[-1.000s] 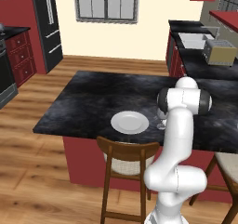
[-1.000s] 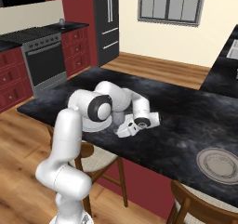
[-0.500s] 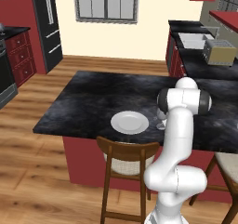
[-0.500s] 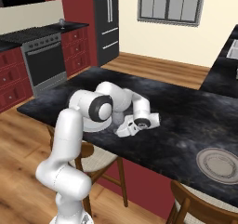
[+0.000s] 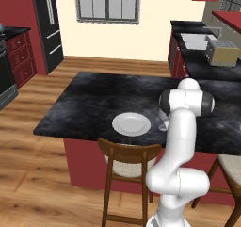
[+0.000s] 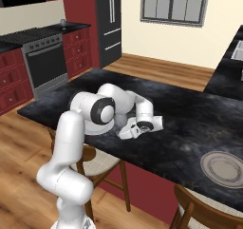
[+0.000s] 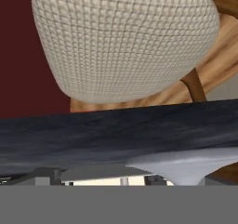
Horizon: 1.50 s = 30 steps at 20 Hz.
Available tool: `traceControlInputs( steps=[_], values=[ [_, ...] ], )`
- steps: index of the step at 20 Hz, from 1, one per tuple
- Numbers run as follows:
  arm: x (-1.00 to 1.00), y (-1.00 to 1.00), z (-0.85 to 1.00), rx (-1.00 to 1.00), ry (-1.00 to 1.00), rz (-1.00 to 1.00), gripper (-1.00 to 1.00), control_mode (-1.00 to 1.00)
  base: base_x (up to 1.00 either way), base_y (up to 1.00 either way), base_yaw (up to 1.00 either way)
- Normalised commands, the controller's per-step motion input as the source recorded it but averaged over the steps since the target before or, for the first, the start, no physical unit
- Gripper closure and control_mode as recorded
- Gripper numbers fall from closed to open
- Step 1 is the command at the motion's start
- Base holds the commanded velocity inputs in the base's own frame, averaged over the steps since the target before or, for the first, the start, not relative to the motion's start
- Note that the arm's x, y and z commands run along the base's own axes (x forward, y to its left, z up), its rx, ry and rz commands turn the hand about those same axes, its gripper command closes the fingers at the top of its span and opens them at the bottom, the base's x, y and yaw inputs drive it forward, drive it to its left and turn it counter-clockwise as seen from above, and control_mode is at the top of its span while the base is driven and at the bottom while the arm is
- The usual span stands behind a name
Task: Retrieve the wine glasses from the counter and place one next to each plate.
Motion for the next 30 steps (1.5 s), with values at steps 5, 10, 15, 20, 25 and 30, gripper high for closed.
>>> traceControlInputs(
  steps=[5,10,15,20,25,30],
  values=[
    [-0.45,0.06,-0.21,-0.03,0.0,0.08,-1.0,-1.0,0.0,0.0,0.0],
    [-0.5,0.15,-0.28,-0.02,0.0,0.15,-1.0,-1.0,0.0,0.0,0.0],
    [0.64,-0.08,-0.22,-0.01,0.0,0.0,-1.0,-1.0,0.0,0.0,0.0],
    [0.44,-0.17,-0.21,0.0,-0.02,-0.17,-1.0,-1.0,0.0,0.0,0.0],
    [-0.9,0.0,-0.44,0.0,0.0,0.0,-1.0,-1.0,0.0,0.0,0.0],
    [0.18,-0.04,-0.14,0.0,-0.01,0.02,-1.0,-1.0,0.0,0.0,0.0]
  ],
)
